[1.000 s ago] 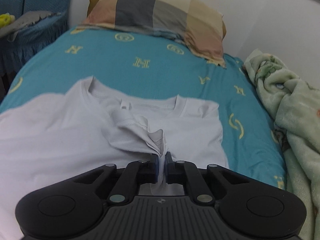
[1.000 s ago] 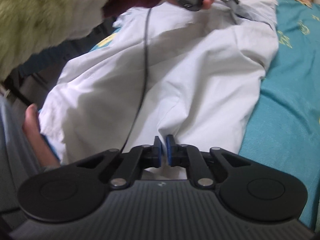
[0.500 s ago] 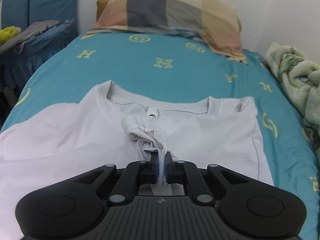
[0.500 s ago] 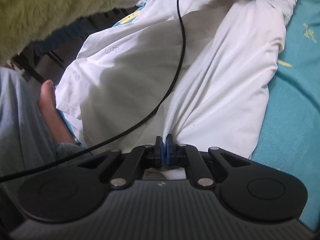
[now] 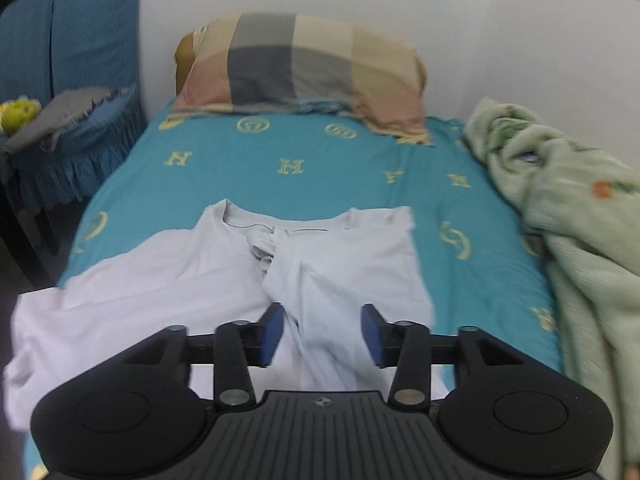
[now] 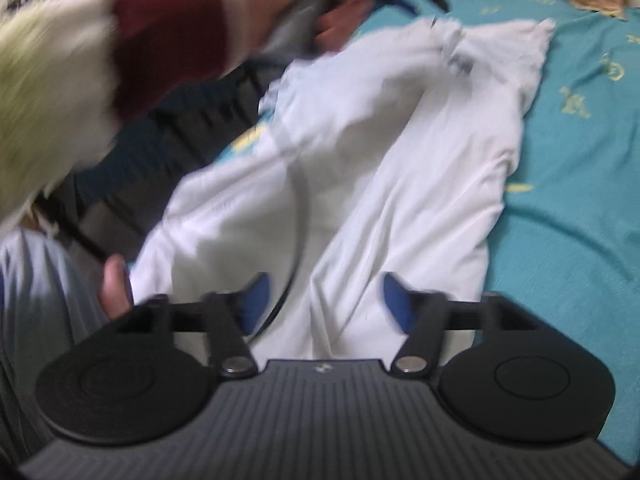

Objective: Fold clothes

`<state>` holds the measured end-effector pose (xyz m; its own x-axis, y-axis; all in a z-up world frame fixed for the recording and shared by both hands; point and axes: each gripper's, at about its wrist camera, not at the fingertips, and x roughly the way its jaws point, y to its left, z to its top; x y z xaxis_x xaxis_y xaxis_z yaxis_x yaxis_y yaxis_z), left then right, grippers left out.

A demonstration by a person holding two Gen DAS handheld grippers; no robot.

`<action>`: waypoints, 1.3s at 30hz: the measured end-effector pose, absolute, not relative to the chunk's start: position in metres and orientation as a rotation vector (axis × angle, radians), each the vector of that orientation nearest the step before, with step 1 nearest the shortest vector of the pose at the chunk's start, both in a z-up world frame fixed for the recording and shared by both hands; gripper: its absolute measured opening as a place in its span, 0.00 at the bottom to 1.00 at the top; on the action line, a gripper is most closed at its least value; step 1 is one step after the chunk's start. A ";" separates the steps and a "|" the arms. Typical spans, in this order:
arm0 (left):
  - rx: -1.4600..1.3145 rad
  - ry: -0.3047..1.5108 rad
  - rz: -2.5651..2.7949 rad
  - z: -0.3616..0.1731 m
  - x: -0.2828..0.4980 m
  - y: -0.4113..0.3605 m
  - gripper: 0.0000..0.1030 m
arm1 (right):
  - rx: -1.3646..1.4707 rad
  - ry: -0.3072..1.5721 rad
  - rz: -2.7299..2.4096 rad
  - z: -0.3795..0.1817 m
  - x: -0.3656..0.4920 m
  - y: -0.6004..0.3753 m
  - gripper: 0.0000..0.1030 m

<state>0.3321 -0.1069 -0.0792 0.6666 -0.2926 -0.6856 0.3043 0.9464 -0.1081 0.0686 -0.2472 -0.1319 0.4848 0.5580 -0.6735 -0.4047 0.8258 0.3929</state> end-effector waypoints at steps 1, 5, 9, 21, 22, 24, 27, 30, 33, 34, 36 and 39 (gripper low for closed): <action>0.015 0.757 -0.341 -0.072 0.312 -0.103 0.55 | 0.208 0.880 0.579 -0.130 0.069 -0.250 0.69; 0.018 0.754 -0.342 -0.056 0.240 -0.089 0.62 | 0.241 0.819 0.499 -0.121 0.063 -0.254 0.69; 0.024 0.731 -0.334 -0.044 0.177 -0.076 0.68 | 0.259 0.748 0.423 -0.112 0.053 -0.264 0.69; -0.179 0.719 -0.311 -0.044 0.054 -0.010 0.90 | 0.202 0.581 0.268 -0.089 0.030 -0.267 0.72; -0.215 0.725 -0.309 -0.047 0.051 -0.002 0.91 | 0.204 0.572 0.262 -0.087 0.029 -0.266 0.72; -0.285 0.743 -0.292 -0.051 0.054 0.016 0.91 | 0.211 0.568 0.248 -0.083 0.031 -0.262 0.72; -0.414 0.785 -0.220 -0.060 0.081 0.054 0.91 | 0.230 0.595 0.222 -0.076 0.045 -0.252 0.72; -0.561 0.841 -0.131 -0.080 0.128 0.096 0.91 | 0.275 0.576 0.242 -0.072 0.065 -0.241 0.72; -0.740 0.880 -0.021 -0.112 0.175 0.141 0.91 | 0.259 0.536 0.236 -0.078 0.087 -0.229 0.72; -0.815 0.882 0.001 -0.124 0.186 0.154 0.91 | 0.259 0.524 0.227 -0.085 0.092 -0.228 0.72; -0.948 0.869 0.033 -0.147 0.208 0.177 0.90 | 0.266 0.507 0.210 -0.100 0.102 -0.229 0.72; -1.050 0.808 0.081 -0.174 0.238 0.197 0.90 | 0.327 0.557 0.189 -0.123 0.119 -0.238 0.72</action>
